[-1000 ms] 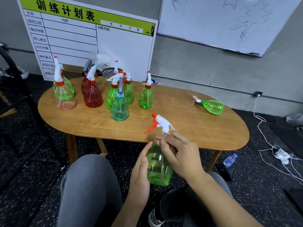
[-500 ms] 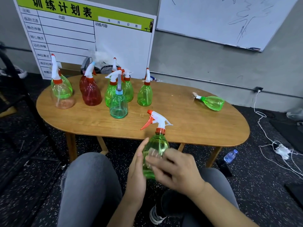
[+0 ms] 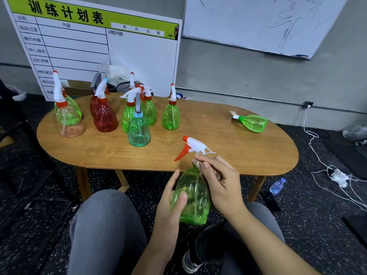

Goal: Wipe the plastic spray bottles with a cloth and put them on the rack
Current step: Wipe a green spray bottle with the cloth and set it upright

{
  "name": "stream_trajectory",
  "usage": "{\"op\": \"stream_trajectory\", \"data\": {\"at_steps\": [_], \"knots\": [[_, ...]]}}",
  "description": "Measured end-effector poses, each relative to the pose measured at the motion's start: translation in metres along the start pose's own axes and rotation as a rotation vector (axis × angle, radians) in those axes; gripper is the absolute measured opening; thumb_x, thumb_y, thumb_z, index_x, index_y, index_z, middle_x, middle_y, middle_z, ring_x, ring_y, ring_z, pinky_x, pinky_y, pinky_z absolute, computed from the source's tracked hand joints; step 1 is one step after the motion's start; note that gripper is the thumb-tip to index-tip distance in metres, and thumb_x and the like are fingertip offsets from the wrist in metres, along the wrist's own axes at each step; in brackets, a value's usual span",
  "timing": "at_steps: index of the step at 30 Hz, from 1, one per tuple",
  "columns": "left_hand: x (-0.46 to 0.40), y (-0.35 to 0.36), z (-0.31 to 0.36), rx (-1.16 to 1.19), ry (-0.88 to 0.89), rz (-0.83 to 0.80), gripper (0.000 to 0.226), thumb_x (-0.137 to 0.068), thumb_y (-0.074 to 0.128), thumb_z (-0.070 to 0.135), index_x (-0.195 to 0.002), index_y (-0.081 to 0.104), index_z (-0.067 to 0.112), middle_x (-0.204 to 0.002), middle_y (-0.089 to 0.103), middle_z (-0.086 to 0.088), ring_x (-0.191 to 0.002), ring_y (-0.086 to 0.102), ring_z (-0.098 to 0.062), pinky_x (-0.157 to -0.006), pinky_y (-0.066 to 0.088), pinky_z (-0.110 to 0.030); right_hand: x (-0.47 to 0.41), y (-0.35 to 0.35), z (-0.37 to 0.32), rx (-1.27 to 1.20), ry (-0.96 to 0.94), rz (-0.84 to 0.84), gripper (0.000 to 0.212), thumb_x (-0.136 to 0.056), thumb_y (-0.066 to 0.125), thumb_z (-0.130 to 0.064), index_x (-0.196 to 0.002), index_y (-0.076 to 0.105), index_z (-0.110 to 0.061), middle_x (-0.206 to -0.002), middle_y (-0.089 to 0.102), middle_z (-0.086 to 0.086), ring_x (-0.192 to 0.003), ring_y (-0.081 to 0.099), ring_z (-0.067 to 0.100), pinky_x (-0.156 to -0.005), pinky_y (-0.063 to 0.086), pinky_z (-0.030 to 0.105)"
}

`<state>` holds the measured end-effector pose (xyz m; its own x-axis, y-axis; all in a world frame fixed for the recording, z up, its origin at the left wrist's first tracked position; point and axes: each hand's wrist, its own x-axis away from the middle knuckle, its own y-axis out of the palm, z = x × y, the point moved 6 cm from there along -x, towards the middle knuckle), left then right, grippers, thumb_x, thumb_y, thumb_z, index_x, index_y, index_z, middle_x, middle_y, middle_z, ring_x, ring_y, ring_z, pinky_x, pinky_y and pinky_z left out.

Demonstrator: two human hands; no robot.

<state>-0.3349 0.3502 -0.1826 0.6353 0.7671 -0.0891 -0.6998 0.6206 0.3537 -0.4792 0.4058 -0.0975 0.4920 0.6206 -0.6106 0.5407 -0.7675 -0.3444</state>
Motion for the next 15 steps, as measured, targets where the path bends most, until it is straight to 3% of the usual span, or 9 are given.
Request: {"op": "stream_trajectory", "data": {"at_steps": [5, 10, 13, 15], "knots": [[-0.001, 0.001, -0.006, -0.01, -0.017, -0.015, 0.048, -0.098, 0.054, 0.058, -0.145, 0.052, 0.06, -0.155, 0.058, 0.01, -0.139, 0.059, -0.018, -0.114, 0.048, -0.056, 0.0, 0.001, -0.005, 0.032, 0.017, -0.017, 0.024, -0.102, 0.062, -0.021, -0.12, 0.079, -0.024, -0.082, 0.058, -0.012, -0.064, 0.049, 0.005, -0.062, 0.038, 0.019], [-0.002, -0.005, -0.009, -0.013, -0.03, 0.05, 0.045, -0.1, 0.048, 0.047, -0.143, 0.057, 0.054, -0.145, 0.066, 0.008, -0.132, 0.065, -0.018, -0.109, 0.052, -0.053, 0.015, 0.007, -0.011, 0.193, -0.077, -0.1, 0.028, -0.104, 0.059, -0.035, -0.12, 0.079, -0.025, -0.079, 0.052, -0.007, -0.063, 0.052, 0.01, -0.053, 0.045, 0.034], [-0.001, -0.004, -0.008, -0.005, -0.036, 0.05, 0.045, -0.107, 0.044, 0.043, -0.151, 0.052, 0.044, -0.145, 0.067, 0.005, -0.132, 0.065, -0.02, -0.111, 0.051, -0.055, 0.033, 0.005, -0.025, 0.276, -0.244, -0.135, 0.027, -0.104, 0.059, -0.032, -0.12, 0.079, -0.023, -0.082, 0.048, -0.009, -0.065, 0.048, 0.005, -0.053, 0.048, 0.033], [0.0, -0.003, -0.006, 0.031, -0.039, 0.057, 0.042, -0.113, 0.039, 0.036, -0.154, 0.049, 0.037, -0.138, 0.071, 0.001, -0.128, 0.068, -0.023, -0.107, 0.053, -0.049, 0.053, 0.009, -0.037, 0.346, -0.432, -0.237, 0.026, -0.104, 0.059, -0.032, -0.117, 0.08, -0.024, -0.087, 0.048, -0.009, -0.069, 0.049, 0.007, -0.058, 0.048, 0.023]]}}
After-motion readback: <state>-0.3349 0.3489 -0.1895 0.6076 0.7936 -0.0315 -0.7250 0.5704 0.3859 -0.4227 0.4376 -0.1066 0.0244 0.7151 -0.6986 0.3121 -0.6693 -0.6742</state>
